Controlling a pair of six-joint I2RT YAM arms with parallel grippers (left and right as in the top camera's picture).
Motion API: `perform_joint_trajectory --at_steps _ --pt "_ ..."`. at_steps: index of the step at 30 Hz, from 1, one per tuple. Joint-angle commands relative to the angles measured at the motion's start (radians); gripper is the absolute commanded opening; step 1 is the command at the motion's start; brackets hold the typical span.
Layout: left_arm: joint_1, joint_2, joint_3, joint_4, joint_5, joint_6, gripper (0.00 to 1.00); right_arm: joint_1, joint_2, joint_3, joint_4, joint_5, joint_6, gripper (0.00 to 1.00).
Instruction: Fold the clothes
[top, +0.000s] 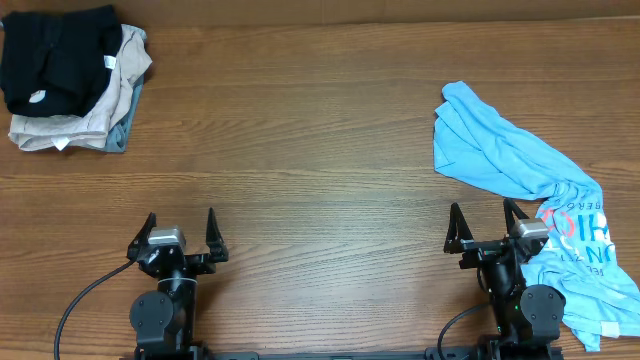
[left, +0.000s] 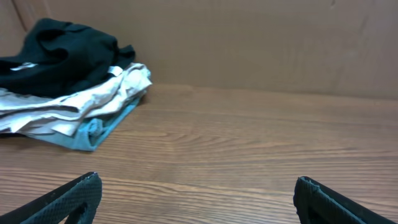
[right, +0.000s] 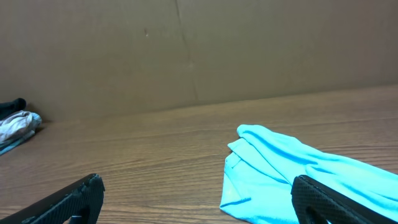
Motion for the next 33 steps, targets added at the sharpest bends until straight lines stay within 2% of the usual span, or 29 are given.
perform_joint_trajectory --at_steps 1,8,14,19,23,27,30,33 --pt "-0.011 -0.011 -0.005 0.001 -0.047 0.06 1.0 -0.001 -0.012 -0.01 0.005 0.01 0.0 1.0" --pt "-0.011 -0.011 -0.005 0.001 -0.033 0.059 1.0 -0.001 -0.012 -0.01 0.008 0.01 0.0 1.0" --pt "-0.011 -0.011 -0.005 0.001 0.009 0.047 1.0 -0.001 -0.012 -0.01 0.083 -0.046 0.0 1.0" --pt "-0.011 -0.011 -0.003 0.107 0.012 0.04 1.0 -0.001 -0.012 0.017 0.141 -0.1 0.001 1.0" --pt "-0.011 -0.009 0.067 0.083 0.023 0.037 1.0 -0.001 -0.012 0.126 0.103 -0.104 0.075 1.0" --pt "-0.011 0.034 0.187 0.03 0.023 0.053 1.0 -0.001 0.002 0.274 0.007 -0.09 0.071 1.0" --pt "-0.011 0.108 0.272 0.011 0.046 0.056 1.0 -0.001 0.054 0.391 -0.077 -0.076 0.071 1.0" --pt "-0.011 0.22 0.373 -0.007 0.133 0.055 1.0 -0.001 0.143 0.51 -0.161 -0.077 0.071 1.0"
